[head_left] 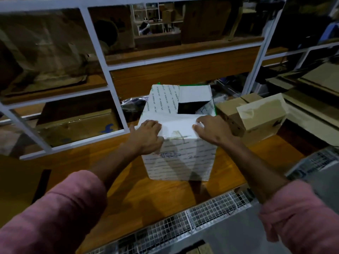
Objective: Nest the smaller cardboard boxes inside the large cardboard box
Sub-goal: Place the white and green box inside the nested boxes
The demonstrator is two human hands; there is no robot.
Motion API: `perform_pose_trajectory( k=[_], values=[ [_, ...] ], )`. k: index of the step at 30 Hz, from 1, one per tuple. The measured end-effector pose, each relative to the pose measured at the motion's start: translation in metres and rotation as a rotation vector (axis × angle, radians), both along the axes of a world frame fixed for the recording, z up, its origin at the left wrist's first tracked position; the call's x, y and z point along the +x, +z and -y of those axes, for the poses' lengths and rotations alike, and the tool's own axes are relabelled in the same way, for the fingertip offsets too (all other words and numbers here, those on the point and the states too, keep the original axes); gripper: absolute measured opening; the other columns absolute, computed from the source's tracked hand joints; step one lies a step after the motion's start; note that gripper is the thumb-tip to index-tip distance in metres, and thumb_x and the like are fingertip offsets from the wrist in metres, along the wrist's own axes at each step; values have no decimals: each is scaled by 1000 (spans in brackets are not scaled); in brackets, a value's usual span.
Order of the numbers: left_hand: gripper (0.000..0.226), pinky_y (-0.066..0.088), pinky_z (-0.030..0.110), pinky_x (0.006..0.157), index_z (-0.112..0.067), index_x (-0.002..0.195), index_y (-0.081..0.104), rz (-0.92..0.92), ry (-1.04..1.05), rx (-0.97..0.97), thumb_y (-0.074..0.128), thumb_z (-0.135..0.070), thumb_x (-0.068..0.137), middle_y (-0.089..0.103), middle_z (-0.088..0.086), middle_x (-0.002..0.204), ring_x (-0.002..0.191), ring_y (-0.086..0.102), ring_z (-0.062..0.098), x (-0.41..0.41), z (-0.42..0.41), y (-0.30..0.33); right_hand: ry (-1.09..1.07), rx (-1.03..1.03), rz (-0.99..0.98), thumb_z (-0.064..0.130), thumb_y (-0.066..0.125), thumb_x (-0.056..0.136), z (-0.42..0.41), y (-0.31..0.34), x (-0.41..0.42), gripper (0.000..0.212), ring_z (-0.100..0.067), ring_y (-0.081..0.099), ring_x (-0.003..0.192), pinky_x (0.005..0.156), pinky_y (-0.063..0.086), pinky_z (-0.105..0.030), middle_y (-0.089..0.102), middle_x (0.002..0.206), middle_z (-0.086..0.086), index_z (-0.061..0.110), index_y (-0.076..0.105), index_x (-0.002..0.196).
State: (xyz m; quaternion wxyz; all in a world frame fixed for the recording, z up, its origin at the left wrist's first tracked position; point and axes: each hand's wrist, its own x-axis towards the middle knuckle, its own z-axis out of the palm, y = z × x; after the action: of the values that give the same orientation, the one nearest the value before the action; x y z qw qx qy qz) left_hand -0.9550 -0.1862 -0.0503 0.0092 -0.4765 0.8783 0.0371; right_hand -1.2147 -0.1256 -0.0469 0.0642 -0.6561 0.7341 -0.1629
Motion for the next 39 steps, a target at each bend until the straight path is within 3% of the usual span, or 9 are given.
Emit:
perform_pose_trajectory(
  k=[4,10,16,20,23,28,33,36,39],
  values=[
    [43,16,74,110,-11,125,51,-39,182,-38,29,-42,103,48,13,139,135,38,31,25,-19,1,45,-37,-199,60,34,97,-20,2,69,60,-39,60,112,87,51,-44,66,128,-11,20,65,129],
    [61,3,77,112,-20,155,30,-118,464,127,29,-53,104,9,7,169,153,-3,40,77,-49,-1,151,-108,-308,45,39,103,-44,-4,196,45,-35,64,89,66,40,-34,63,110,-12,15,68,120],
    [64,1,80,110,-26,158,22,-211,548,71,36,-52,101,4,2,170,155,-6,38,149,-70,-13,265,-43,-129,30,57,93,-53,0,290,21,-33,62,88,70,40,-37,62,97,-6,17,71,101],
    [62,4,78,113,-28,158,21,-172,416,-42,32,-53,103,7,1,171,156,-2,35,191,-73,-24,295,-111,115,30,54,99,-56,2,307,24,-19,65,84,76,55,-40,73,97,0,20,75,102],
    [58,11,75,115,-31,156,26,-180,316,-51,29,-54,103,13,-4,170,157,4,29,215,-67,-25,223,-156,97,28,55,100,-52,3,302,23,-17,63,86,77,55,-37,74,101,-1,18,75,103],
    [58,18,70,116,-33,156,30,-220,144,-19,33,-58,103,16,-9,169,156,5,20,258,-55,-27,112,-122,-70,34,53,99,-47,-8,257,32,-33,57,110,91,47,-46,68,121,-12,16,70,119],
    [59,16,63,119,-33,156,32,-232,153,-53,38,-57,102,25,-7,167,156,6,27,269,-61,-23,29,-15,-175,57,39,97,-54,-27,210,48,-42,41,139,113,30,-60,50,152,-2,32,57,134],
    [61,8,66,119,-37,158,26,-149,189,-63,31,-62,102,14,-9,169,156,-4,36,264,-68,-24,28,95,-192,71,32,97,-55,-30,192,63,-39,16,154,121,10,-63,27,167,7,37,41,149],
    [67,5,72,117,-43,160,12,-105,306,18,21,-70,99,-3,-13,170,153,-9,44,262,-68,-28,-29,154,-148,73,30,97,-58,-29,181,68,-42,1,155,117,4,-71,13,170,12,39,30,156]
  ],
)
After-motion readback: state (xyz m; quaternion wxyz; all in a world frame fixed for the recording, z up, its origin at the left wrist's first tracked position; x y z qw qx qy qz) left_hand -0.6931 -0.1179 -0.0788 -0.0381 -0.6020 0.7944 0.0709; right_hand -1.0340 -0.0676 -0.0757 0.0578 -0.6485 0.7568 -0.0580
